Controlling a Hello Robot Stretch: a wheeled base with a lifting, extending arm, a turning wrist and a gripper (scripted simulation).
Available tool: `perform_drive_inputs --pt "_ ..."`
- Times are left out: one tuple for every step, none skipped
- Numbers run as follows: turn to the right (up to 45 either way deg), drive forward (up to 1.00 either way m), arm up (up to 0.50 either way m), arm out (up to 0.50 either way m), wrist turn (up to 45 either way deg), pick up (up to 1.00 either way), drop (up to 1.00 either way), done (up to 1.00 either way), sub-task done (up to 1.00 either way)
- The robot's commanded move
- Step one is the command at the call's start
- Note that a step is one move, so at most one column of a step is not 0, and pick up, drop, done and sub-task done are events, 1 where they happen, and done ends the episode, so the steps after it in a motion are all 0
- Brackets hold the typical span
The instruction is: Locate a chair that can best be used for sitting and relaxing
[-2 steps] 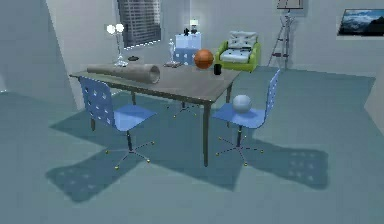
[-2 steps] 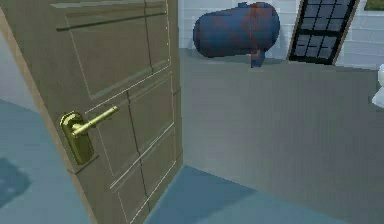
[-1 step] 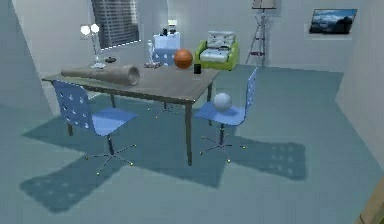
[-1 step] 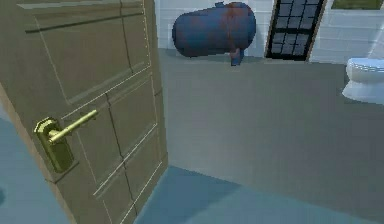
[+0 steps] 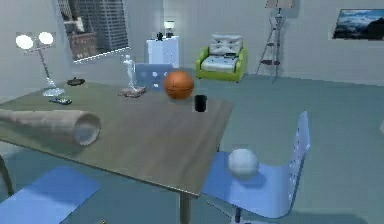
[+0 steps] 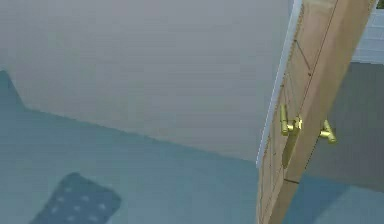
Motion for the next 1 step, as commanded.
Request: perform_drive_inputs --pt "45.0 0.0 0.0 0.0 0.0 0.0 0.0 0.0 0.0"
